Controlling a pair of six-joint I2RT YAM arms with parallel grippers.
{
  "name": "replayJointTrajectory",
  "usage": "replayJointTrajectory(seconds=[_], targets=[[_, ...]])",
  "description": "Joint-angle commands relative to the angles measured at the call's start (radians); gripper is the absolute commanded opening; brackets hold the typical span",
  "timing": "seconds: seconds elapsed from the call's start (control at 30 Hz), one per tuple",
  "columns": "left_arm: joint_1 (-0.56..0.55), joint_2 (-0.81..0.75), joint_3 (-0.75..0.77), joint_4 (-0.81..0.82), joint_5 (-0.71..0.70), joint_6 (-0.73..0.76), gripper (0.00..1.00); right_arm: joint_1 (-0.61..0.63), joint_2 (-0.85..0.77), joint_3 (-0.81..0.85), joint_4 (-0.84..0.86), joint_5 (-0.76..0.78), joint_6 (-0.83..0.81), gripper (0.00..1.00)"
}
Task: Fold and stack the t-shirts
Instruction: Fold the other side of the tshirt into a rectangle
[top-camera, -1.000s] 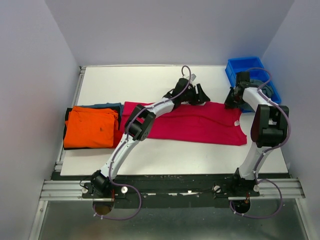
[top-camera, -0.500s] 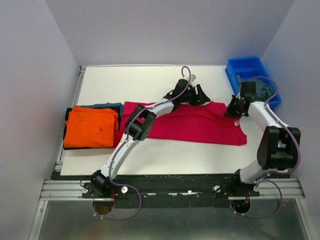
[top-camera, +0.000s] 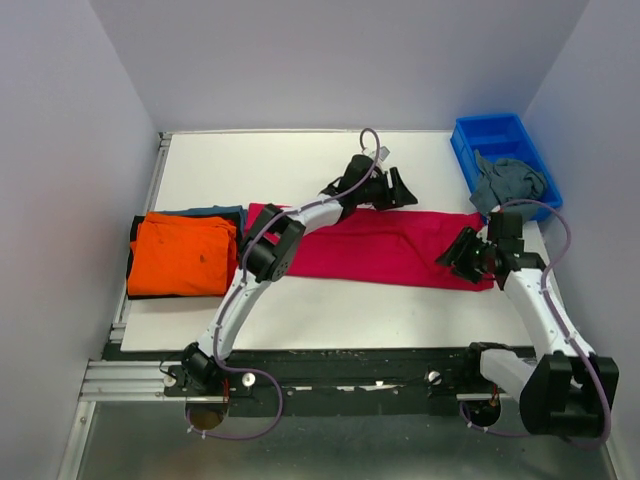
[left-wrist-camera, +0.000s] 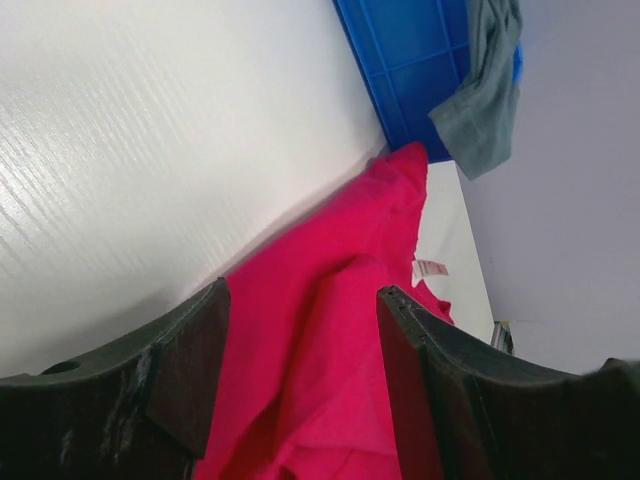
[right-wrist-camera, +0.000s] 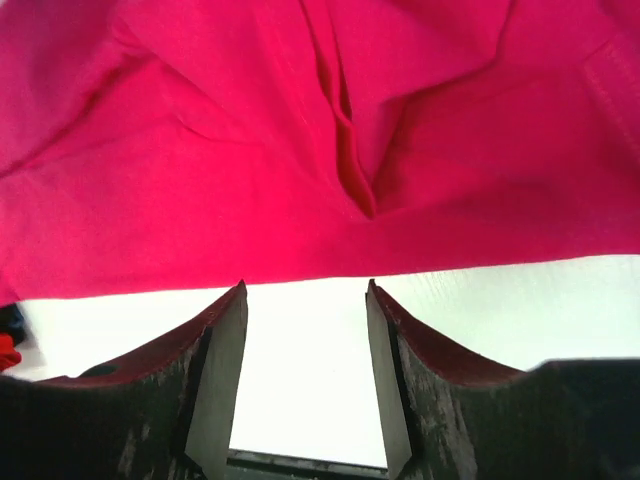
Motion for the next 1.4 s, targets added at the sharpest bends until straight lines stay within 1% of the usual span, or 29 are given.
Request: replayJointTrajectory(seconds=[0.0, 0.03, 0.1, 0.13, 0.2, 0.27, 0.33, 0.37, 0.47, 0.57, 0.7, 0.8, 0.87, 0.97, 1.07, 1.23, 1.37], targets=[[-0.008, -0.142, -0.065, 0.004, 0.019, 0.066, 0.69, 0.005, -0.108, 0.037, -0.023, 0.128, 0.008, 0.59], [-0.012, -0.164, -0.084, -0.005, 0.015, 0.086, 0.69, 0.003, -0.105, 0.061, -0.028, 0.155, 0.002, 0.59], [-0.029, -0.211, -0.118, -0.043, -0.011, 0.147, 0.69, 0.003, -0.076, 0.090, -0.014, 0.169, -0.031, 0.50], [-0.039, -0.238, -0.134, -0.065, -0.033, 0.178, 0.69, 0.005, -0.060, 0.097, 0.004, 0.168, -0.048, 0.48], [-0.055, -0.273, -0.156, -0.115, -0.074, 0.247, 0.68, 0.005, -0.016, 0.101, 0.050, 0.174, -0.045, 0.47], [-0.075, -0.285, -0.145, -0.190, -0.117, 0.298, 0.68, 0.005, 0.056, 0.123, 0.056, 0.192, -0.024, 0.46], [-0.103, -0.288, -0.122, -0.270, -0.180, 0.345, 0.68, 0.005, 0.087, 0.138, 0.064, 0.240, 0.008, 0.45], [-0.121, -0.287, -0.110, -0.296, -0.217, 0.370, 0.68, 0.003, 0.090, 0.135, 0.076, 0.289, 0.028, 0.45], [-0.170, -0.275, -0.092, -0.330, -0.313, 0.414, 0.68, 0.005, 0.049, 0.089, 0.140, 0.395, 0.089, 0.45], [-0.210, -0.253, -0.066, -0.332, -0.411, 0.451, 0.67, 0.003, -0.013, 0.026, 0.206, 0.465, 0.134, 0.45], [-0.252, -0.219, -0.015, -0.350, -0.516, 0.516, 0.67, 0.003, -0.098, -0.052, 0.262, 0.565, 0.188, 0.46], [-0.281, -0.184, 0.029, -0.355, -0.576, 0.565, 0.67, 0.005, -0.167, -0.124, 0.302, 0.623, 0.215, 0.48], [-0.292, -0.147, 0.084, -0.382, -0.603, 0.586, 0.67, 0.005, -0.218, -0.161, 0.329, 0.636, 0.221, 0.48], [-0.305, -0.094, 0.167, -0.430, -0.631, 0.609, 0.64, 0.005, -0.273, -0.198, 0.352, 0.645, 0.226, 0.49], [-0.315, -0.069, 0.183, -0.422, -0.646, 0.623, 0.64, 0.005, -0.304, -0.212, 0.360, 0.642, 0.226, 0.50], [-0.321, -0.022, 0.237, -0.458, -0.648, 0.622, 0.64, 0.003, -0.300, -0.213, 0.362, 0.630, 0.225, 0.50], [-0.321, -0.008, 0.238, -0.445, -0.625, 0.611, 0.63, 0.003, -0.283, -0.209, 0.360, 0.624, 0.222, 0.50]])
